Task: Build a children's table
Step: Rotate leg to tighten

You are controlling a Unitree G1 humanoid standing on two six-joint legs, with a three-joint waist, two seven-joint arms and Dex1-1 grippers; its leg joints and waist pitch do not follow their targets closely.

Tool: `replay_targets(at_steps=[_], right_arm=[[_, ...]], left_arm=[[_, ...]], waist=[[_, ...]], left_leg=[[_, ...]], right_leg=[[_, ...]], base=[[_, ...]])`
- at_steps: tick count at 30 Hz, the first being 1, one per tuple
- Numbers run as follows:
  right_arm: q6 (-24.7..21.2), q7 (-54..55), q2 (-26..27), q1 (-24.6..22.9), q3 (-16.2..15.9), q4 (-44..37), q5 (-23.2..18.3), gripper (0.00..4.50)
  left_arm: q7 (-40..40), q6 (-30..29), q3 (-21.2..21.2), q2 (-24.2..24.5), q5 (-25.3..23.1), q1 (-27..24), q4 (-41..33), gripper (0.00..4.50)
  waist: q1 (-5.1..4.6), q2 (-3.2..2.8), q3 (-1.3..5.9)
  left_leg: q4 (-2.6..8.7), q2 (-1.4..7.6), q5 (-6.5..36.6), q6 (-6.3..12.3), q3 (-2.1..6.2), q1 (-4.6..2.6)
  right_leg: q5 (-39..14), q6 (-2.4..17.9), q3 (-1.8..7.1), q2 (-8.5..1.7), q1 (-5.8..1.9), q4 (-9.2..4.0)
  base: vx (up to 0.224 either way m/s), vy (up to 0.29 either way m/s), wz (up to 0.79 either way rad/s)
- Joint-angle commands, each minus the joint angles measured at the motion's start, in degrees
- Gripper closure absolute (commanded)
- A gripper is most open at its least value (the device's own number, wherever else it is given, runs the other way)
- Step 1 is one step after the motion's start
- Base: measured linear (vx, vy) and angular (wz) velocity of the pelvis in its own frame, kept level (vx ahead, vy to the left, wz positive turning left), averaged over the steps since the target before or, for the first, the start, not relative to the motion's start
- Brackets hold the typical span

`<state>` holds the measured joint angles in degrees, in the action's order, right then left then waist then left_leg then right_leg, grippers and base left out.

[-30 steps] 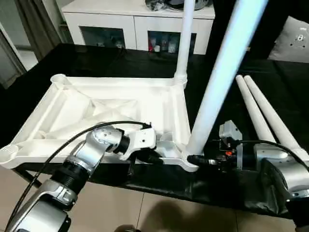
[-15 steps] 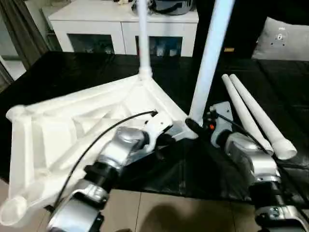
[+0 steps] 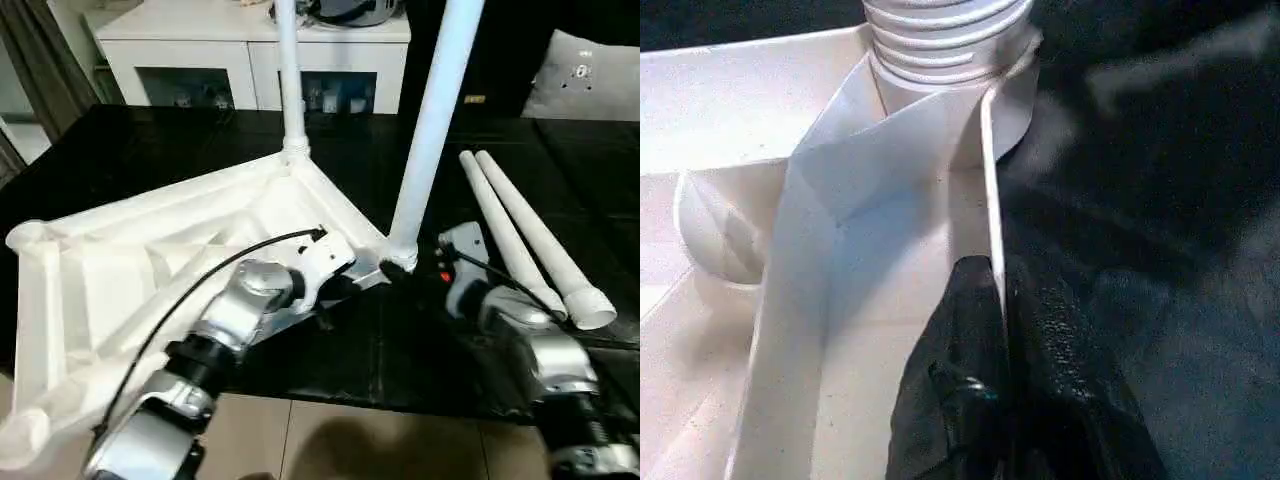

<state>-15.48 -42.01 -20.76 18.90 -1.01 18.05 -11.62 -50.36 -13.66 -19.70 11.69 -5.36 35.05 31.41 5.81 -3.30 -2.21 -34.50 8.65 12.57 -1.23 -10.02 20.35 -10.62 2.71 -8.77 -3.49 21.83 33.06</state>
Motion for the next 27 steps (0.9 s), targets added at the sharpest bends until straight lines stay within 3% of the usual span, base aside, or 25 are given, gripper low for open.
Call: replay_targets(at_steps=[1,4,8,14,15,17,18,20,27], right_arm=[[0.8,-3.5,-1.4,0.0,-0.4,-1.5,-0.9,0.03],[0.9,-9.3,-4.8,0.2,-0.9,-2.1,-1.9,0.03],[0.0,-17.1,-9.0,-0.6,-4.0,-4.3,-2.2,0.03],[1.0,-23.4,-10.6,-0.7,-5.9,-4.7,-2.8,0.03],[0.8,-24.2,-10.7,-0.8,-6.1,-4.8,-3.2,0.30],[0.0,-25.7,-10.7,-1.2,-6.6,-5.9,-4.4,0.30],[-0.1,-25.8,-10.8,-1.3,-6.7,-6.0,-4.6,0.41],[-0.5,-26.4,-10.7,-1.5,-7.2,-6.3,-4.9,0.62],[-0.6,-27.7,-10.0,-2.2,-7.5,-6.3,-5.1,1.18]], left_arm=[[-3.6,1.8,-2.4,2.1,-1.4,-0.8,0.4,4.50],[-8.6,4.9,-3.9,4.6,-1.1,-1.0,-0.1,4.50],[-16.0,7.7,-6.6,7.9,-1.2,-1.1,-1.2,4.50],[-22.5,10.2,-8.6,10.2,-0.9,-0.9,-1.8,4.50],[-23.3,10.4,-8.9,10.5,-0.9,-0.8,-1.8,4.50],[-24.4,11.0,-9.0,10.8,-0.8,-0.6,-1.7,4.50],[-24.5,11.0,-9.1,10.9,-0.8,-0.6,-1.7,4.50],[-24.7,11.2,-9.1,10.9,-0.7,-0.6,-1.6,4.50],[-25.0,11.8,-8.8,10.8,-0.8,-0.8,-1.3,4.50]], waist=[[0.34,1.13,3.55],[0.65,1.22,3.54],[1.24,1.32,3.50],[1.85,1.25,3.46],[1.90,1.28,3.45],[2.35,1.28,3.50],[2.41,1.65,3.50],[2.59,1.44,3.53],[2.63,1.57,3.61]], left_leg=[[3.57,5.65,2.7,7.28,2.47,0.16],[3.48,5.73,2.6,7.63,2.37,0.15],[3.46,6.04,2.3,8.19,2.38,0.12],[3.56,6.13,3.5,7.19,2.28,-0.11],[3.57,6.20,3.3,7.15,2.31,-0.08],[3.54,6.17,3.2,7.02,2.19,-0.19],[3.56,6.15,3.1,7.08,2.16,-0.14],[3.57,6.23,2.7,6.91,2.26,-0.11],[3.52,6.07,2.3,6.58,2.24,-0.01]], right_leg=[[-11.8,4.9,4.91,-7.48,-3.21,-4.03],[-11.4,5.7,4.92,-7.58,-3.21,-3.88],[-10.9,6.0,4.98,-7.61,-3.12,-3.53],[-13.6,5.6,4.94,-7.58,-3.00,-3.90],[-13.2,5.7,4.96,-7.54,-2.97,-3.76],[-12.7,6.1,5.02,-7.64,-2.92,-3.71],[-12.7,6.0,5.04,-7.65,-3.02,-3.72],[-12.6,6.0,5.05,-7.71,-2.99,-3.58],[-12.4,5.7,5.00,-7.69,-3.08,-3.63]], base=[[0.000,0.000,0.00],[0.000,0.000,0.00],[0.000,0.000,0.00],[0.000,0.000,0.00],[0.000,0.000,0.00],[0.000,0.000,0.00],[0.000,0.000,0.00],[0.000,0.000,0.00],[0.000,0.000,0.00]])
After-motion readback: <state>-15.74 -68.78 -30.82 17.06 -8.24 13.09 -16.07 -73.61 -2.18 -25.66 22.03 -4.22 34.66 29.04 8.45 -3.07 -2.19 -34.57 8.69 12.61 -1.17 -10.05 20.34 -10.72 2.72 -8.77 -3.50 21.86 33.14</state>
